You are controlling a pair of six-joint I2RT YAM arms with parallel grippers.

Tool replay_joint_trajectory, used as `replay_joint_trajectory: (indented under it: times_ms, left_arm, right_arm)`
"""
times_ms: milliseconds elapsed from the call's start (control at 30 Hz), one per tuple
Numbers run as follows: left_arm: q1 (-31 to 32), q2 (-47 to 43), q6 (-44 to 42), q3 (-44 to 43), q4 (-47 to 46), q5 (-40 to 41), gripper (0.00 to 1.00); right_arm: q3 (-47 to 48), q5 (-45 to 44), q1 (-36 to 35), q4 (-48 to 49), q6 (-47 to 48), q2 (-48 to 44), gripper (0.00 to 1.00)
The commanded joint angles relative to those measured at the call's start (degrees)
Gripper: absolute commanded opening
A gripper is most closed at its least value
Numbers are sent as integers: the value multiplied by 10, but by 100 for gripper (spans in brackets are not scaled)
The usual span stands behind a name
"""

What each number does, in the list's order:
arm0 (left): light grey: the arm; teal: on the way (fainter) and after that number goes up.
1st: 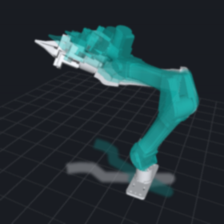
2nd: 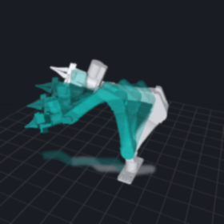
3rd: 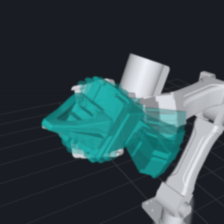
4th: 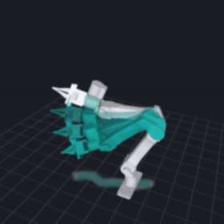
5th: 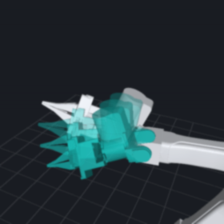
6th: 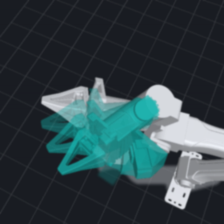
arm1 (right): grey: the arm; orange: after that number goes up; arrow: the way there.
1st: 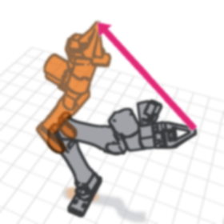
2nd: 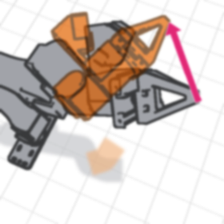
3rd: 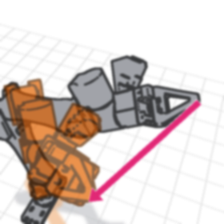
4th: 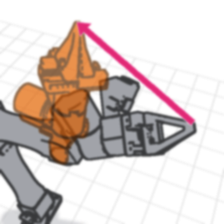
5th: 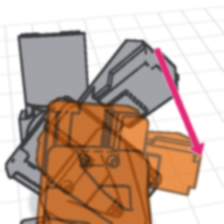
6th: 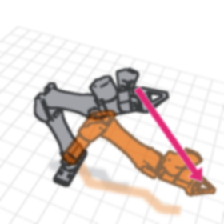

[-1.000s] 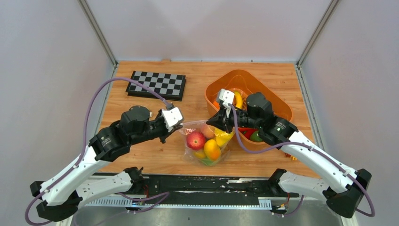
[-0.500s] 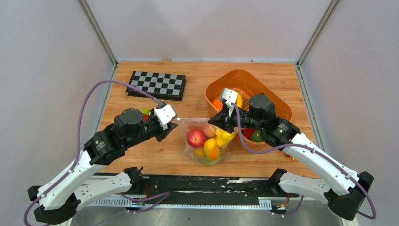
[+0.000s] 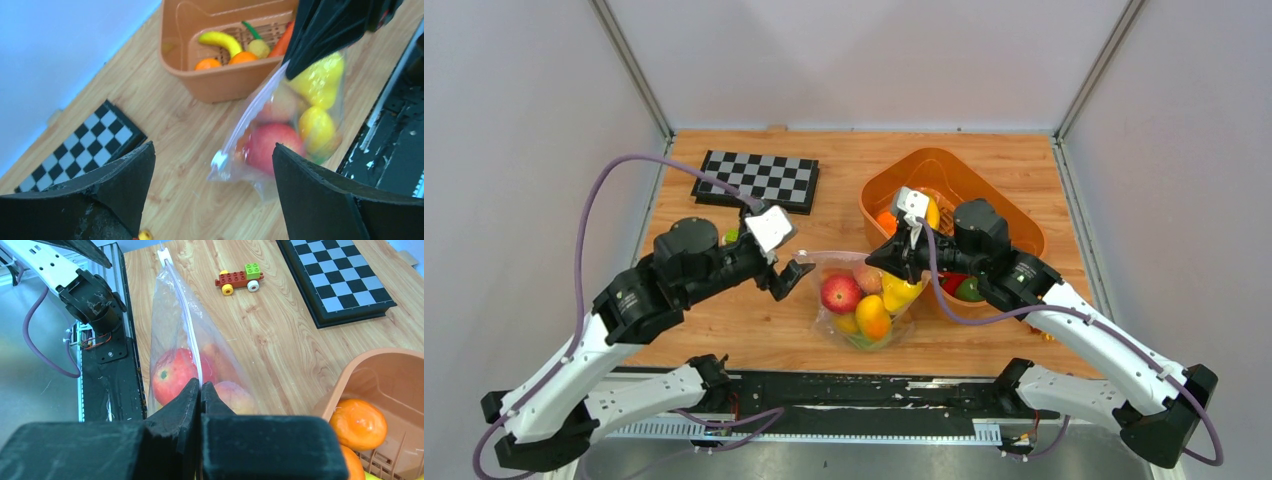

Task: Place the food in the zip-top bag and seal the zipper

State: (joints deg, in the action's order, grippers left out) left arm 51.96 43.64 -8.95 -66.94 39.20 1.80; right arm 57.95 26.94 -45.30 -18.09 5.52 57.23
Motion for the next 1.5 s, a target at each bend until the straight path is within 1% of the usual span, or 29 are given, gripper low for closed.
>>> replay_joint_trajectory:
  times_ms: [0,67,133,200,267,400,533,633,800,867,1033,1100,1167,1300,1433,1467]
  left_arm:
    - [-4,56,-16,-77,18,-60,94]
    - [-5,61,-26,-80,11,-73,95]
    - [-12,74,-38,-91,23,-99,92]
    - [-17,93,-62,-109,58,-127,85]
    - [-21,107,-86,-119,89,-136,78]
    - [-33,109,-108,-122,118,-143,69]
    - [-44,121,-120,-122,146,-125,59]
    - [-45,129,-116,-116,140,-114,49]
    - [-45,124,-117,-109,122,-94,42]
    - [-45,120,-115,-106,121,-74,40]
    - [-45,111,-114,-97,130,-45,31]
    - [-45,104,-113,-91,130,-42,30]
    - [-45,98,-112,-85,130,-40,26]
    - [-45,91,-111,-75,128,-35,25]
    - [-45,82,-104,-66,113,-34,29]
    - [-45,78,-97,-63,105,-34,37]
  right_arm:
    - [5,17,1,20,-13,-9,0]
    - [5,18,2,18,-14,-8,0]
    - [5,21,2,18,-15,-8,0]
    - [7,22,2,18,-15,-8,0]
    - [10,21,1,17,-13,-8,0]
    - [11,19,1,12,-9,-8,0]
    - [9,21,1,11,-9,-7,0]
    - [8,22,1,12,-9,-8,0]
    - [6,17,1,11,-8,-12,0]
    - [6,15,1,9,-8,-12,0]
    - [5,12,2,10,-8,-10,0]
    - [3,12,1,12,-10,-9,0]
    - [3,12,2,13,-10,-8,0]
    - [2,13,2,15,-12,-7,0]
    - [4,14,1,17,-15,-8,0]
    - [3,15,1,17,-15,-7,0]
